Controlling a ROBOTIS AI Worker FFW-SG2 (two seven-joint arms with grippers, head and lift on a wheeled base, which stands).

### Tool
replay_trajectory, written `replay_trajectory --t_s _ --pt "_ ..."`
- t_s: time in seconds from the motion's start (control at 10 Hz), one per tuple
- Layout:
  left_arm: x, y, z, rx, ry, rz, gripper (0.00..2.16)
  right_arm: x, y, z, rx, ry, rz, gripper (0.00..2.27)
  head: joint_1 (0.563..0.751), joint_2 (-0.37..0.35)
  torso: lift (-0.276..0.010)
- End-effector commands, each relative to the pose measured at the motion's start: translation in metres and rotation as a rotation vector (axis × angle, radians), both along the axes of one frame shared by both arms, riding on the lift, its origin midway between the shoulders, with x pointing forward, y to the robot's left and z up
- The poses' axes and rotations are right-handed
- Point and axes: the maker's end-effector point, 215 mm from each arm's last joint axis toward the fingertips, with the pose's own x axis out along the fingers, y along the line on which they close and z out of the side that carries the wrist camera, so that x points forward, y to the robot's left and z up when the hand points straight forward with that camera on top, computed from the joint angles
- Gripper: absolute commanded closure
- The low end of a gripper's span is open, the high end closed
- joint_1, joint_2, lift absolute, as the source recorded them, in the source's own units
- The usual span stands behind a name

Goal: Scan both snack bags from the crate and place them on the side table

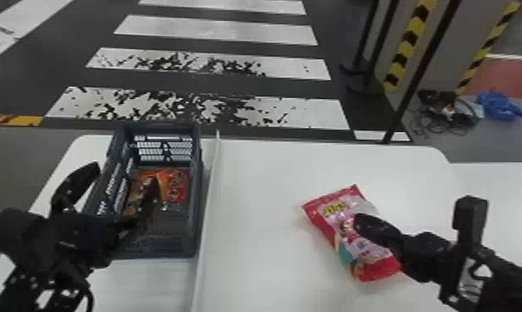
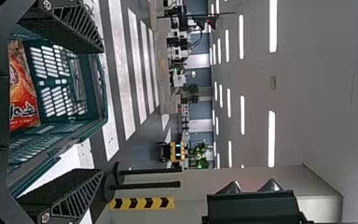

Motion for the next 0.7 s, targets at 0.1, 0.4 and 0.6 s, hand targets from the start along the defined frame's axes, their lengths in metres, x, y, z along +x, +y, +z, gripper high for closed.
replay_trajectory --t_s 0.1,0.4,0.6 --pt "-0.002 0.000 -0.002 0.001 0.005 0.000 0.08 0.017 0.015 -0.008 0.006 0.027 0.044 2.13 0.695 -0.047 -0.098" --pt "-0.002 0.000 -0.001 0.001 0.002 -0.001 0.08 0.025 0.031 -0.024 0.028 0.096 0.089 2.13 0.695 -0.028 -0.098" --pt "-0.002 0.001 -0.002 0.003 0.005 0.000 0.08 0.033 0.035 -0.034 0.008 0.133 0.117 2.13 0.695 -0.014 -0.098"
